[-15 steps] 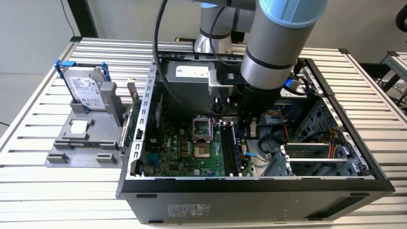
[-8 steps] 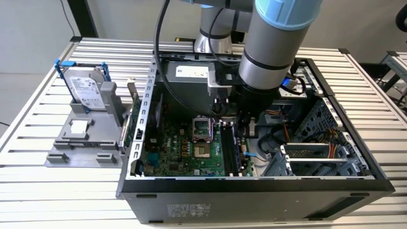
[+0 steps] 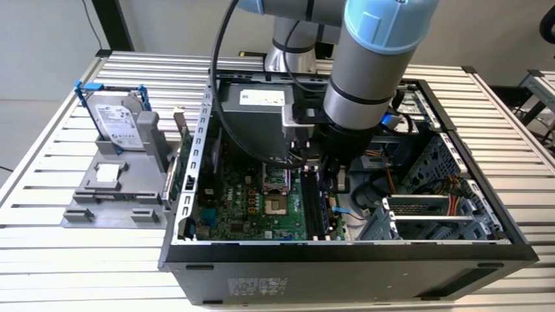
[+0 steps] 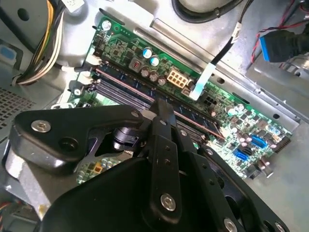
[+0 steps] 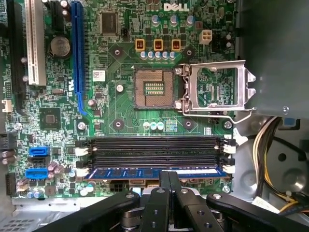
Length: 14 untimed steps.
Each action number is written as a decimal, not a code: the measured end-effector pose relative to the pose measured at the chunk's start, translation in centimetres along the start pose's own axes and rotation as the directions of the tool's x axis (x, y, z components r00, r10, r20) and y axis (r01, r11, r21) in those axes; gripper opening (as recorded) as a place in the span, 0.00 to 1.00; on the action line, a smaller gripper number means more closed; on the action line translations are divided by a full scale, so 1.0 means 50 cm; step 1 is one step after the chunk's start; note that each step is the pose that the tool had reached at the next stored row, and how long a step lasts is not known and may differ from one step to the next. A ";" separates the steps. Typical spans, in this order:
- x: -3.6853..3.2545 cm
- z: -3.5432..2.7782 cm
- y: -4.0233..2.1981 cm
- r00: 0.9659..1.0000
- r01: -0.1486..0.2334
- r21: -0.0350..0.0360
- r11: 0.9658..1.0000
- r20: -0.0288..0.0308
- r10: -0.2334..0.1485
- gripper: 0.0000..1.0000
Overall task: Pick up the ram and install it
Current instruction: 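Press down the ram until it locks into place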
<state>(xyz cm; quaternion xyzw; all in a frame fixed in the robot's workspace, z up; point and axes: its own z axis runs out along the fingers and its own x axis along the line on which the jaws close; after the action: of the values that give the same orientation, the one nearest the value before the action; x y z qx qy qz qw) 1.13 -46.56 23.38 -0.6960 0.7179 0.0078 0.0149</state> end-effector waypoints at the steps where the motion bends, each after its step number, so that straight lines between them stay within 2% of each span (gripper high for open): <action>1: 0.000 0.003 0.000 1.000 0.000 0.000 1.000 0.000 0.000 0.00; 10: 0.002 0.035 0.000 1.000 0.001 0.000 1.000 -0.002 -0.001 0.00; 12: 0.001 0.034 0.000 1.000 0.001 -0.001 1.000 -0.005 -0.001 0.00; 13: 0.000 0.028 0.000 1.000 0.001 -0.001 1.000 -0.005 -0.001 0.00; 14: 0.000 0.024 0.000 1.000 0.001 0.000 1.000 0.001 -0.001 0.00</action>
<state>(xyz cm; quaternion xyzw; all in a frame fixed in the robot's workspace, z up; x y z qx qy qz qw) 1.13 -46.54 22.20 -0.6962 0.7177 0.0080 0.0152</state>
